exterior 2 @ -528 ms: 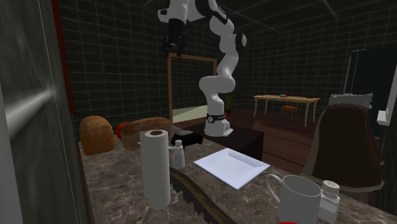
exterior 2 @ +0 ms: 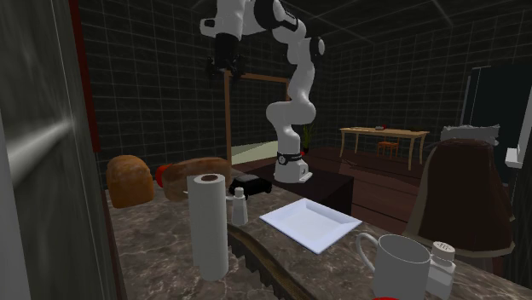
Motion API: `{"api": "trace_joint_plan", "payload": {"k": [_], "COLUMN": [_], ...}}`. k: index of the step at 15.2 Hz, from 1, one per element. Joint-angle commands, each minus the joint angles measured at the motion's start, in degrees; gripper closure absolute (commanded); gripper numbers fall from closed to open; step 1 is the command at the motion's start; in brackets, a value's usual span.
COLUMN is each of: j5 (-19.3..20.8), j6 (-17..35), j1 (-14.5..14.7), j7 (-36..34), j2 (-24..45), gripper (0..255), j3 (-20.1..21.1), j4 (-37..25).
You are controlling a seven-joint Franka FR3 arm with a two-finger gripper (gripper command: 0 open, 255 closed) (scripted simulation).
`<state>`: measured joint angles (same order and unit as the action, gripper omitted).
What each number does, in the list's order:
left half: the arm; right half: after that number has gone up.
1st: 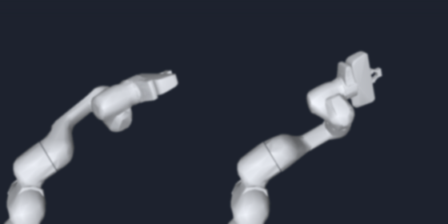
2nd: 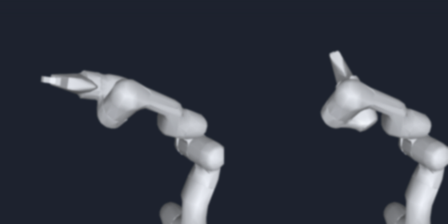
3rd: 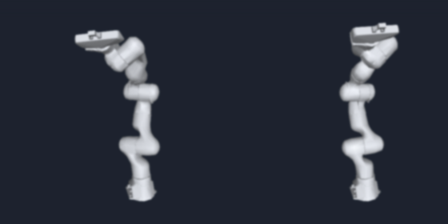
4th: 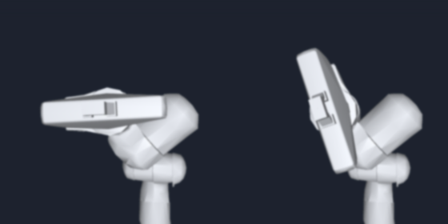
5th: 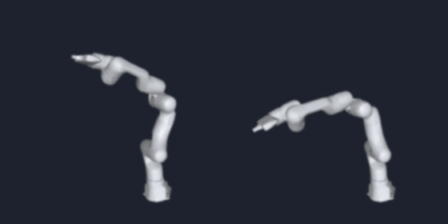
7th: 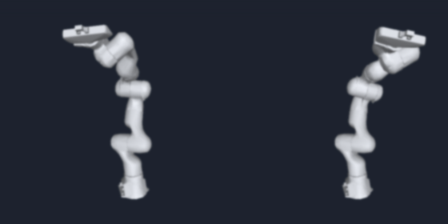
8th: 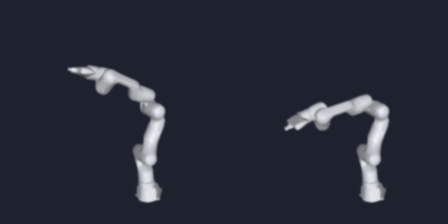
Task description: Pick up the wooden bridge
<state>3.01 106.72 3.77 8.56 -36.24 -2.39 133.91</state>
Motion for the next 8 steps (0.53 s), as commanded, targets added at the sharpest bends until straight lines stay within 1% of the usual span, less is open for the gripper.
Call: {"api": "trace_joint_plan", "payload": {"k": [1, 8], "j5": [0.11, 0.04], "j6": [3.13, 11.66], "j1": [1.27, 5.43], "j7": [2.79, 11.57], "j2": [3.71, 16.65], "gripper": [0, 0], "j3": [-0.21, 0.15], "j4": [-0.08, -2.55]}}
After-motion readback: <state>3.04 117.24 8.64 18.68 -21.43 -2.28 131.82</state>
